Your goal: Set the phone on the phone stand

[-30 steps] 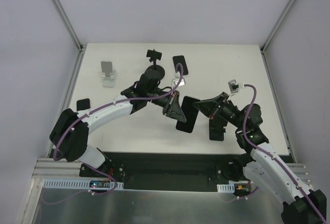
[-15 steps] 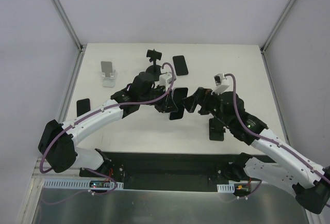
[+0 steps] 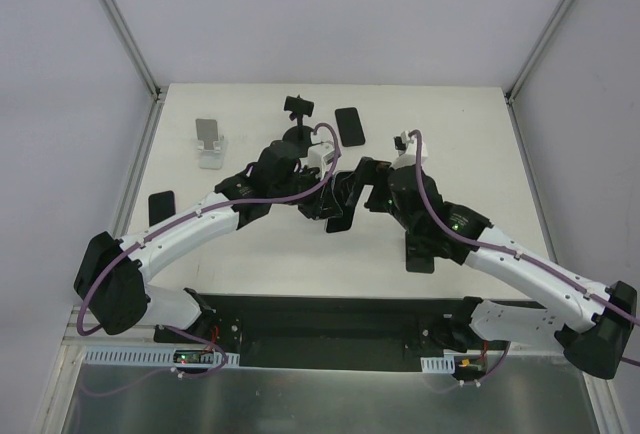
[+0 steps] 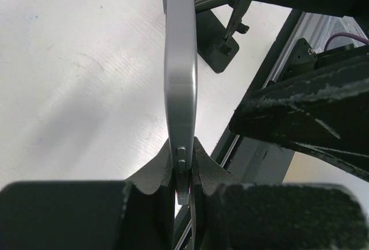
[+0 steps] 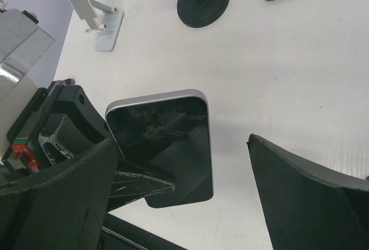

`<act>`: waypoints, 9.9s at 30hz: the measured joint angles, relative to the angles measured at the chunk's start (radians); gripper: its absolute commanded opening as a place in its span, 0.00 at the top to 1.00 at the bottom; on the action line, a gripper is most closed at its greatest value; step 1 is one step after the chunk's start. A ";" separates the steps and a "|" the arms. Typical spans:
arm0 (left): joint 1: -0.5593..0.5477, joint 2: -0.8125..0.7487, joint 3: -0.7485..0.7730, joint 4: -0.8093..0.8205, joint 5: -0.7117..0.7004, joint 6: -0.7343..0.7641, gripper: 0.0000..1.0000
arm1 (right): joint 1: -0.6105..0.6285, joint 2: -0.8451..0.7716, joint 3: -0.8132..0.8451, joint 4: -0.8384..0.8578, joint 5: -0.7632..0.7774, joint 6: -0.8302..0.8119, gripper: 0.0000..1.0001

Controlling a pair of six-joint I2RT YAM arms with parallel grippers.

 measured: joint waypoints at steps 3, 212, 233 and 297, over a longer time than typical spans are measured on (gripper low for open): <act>-0.001 0.000 0.000 -0.001 0.000 0.002 1.00 | 0.000 0.000 0.000 0.014 0.005 -0.002 0.11; -0.034 -0.158 -0.062 0.028 -0.104 0.013 0.20 | 0.009 0.110 0.054 0.059 -0.018 0.067 1.00; -0.012 -0.212 0.205 -0.031 -0.403 -0.116 0.01 | -0.219 -0.515 -0.327 -0.293 0.285 -0.229 0.99; 0.015 -0.243 0.044 0.038 -0.440 0.031 0.01 | -0.124 -0.546 -0.605 0.143 0.350 -0.520 0.99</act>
